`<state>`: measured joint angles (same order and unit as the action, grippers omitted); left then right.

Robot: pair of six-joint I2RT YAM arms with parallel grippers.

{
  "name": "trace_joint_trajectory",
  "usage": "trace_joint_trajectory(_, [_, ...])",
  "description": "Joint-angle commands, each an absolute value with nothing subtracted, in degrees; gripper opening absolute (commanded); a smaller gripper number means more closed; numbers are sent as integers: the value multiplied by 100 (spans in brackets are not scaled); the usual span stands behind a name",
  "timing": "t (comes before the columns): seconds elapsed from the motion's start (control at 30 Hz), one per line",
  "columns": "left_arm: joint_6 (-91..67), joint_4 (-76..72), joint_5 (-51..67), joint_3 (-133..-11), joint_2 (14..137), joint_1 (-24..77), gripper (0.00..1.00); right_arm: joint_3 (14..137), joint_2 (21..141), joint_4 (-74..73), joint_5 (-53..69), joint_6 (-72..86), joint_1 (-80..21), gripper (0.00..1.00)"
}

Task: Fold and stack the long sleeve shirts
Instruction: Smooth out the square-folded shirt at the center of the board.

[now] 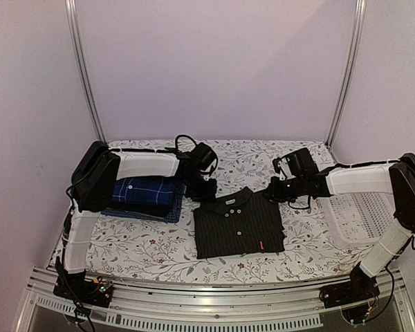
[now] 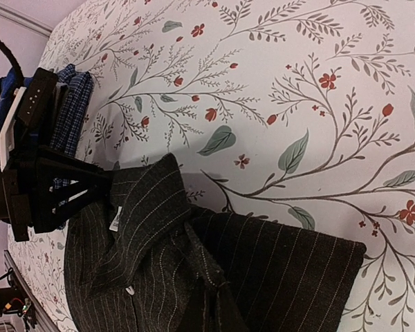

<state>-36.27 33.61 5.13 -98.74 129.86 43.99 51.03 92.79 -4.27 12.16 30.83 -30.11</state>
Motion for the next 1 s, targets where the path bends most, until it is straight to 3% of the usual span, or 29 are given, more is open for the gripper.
trace_joint_trajectory(0.0, [-3603, 3465, 583, -10059, 12965, 4462, 24, 5106, 9343, -398, 1124, 3111, -3041, 0])
trace_joint_trajectory(0.13, [-3596, 3446, 542, -10055, 12827, 4499, 8, 5106, 9326, -403, 1088, 3105, -3048, 0])
trace_joint_trajectory(0.27, [-3559, 3420, 506, -10063, 12656, 4532, 0, 5104, 9258, -455, 1027, 3118, -3071, 0])
trace_joint_trajectory(0.97, [-3260, 3112, 461, -10397, 12802, 4657, 0, 4750, 9152, -823, -211, 3357, -3034, 0])
